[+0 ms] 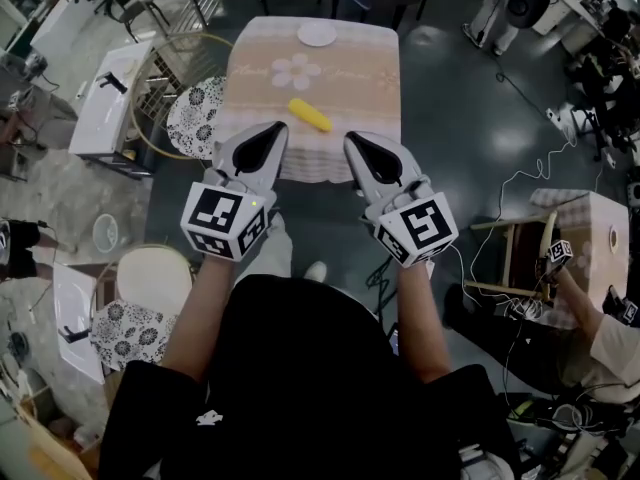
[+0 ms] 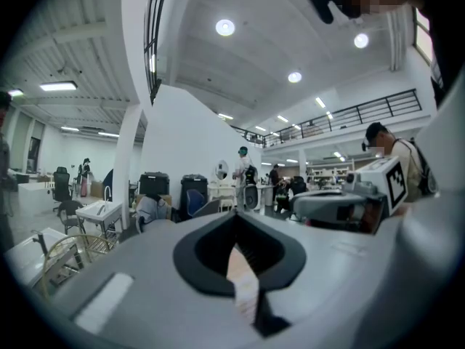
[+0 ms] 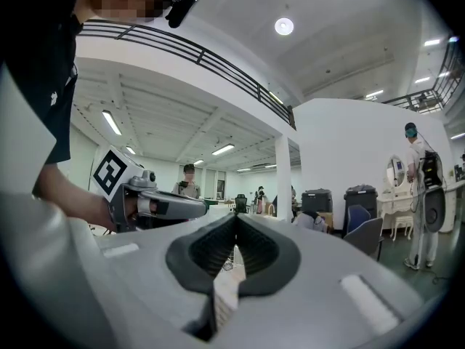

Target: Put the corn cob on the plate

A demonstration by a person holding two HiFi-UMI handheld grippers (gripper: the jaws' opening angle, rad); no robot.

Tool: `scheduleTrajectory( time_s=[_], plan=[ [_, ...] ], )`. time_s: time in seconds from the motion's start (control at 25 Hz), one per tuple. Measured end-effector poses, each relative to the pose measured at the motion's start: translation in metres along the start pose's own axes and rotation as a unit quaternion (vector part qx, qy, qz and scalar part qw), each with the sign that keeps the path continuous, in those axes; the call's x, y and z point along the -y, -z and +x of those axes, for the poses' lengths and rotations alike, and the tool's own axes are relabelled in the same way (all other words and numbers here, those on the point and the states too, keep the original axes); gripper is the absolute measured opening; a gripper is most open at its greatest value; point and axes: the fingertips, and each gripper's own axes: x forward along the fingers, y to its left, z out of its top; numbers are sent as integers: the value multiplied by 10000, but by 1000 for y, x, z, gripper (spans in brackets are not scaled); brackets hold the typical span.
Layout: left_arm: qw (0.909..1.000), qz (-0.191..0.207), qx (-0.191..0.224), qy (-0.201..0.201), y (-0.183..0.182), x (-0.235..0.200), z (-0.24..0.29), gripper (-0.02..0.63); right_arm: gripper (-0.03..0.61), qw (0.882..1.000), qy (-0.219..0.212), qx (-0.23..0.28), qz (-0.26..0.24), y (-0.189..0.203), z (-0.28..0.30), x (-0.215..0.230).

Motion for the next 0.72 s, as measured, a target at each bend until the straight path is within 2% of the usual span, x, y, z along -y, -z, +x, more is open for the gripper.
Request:
scheduleTrajectory(
  time_s=[0.36, 0.72],
  plan=[
    [9999, 65, -8, 87, 2, -7, 14, 5, 0, 10000, 22, -63, -1, 7, 14, 10],
    [9994, 38, 171, 309, -6, -31, 25, 5, 0, 9999, -7, -78, 82, 8, 46, 18]
  ],
)
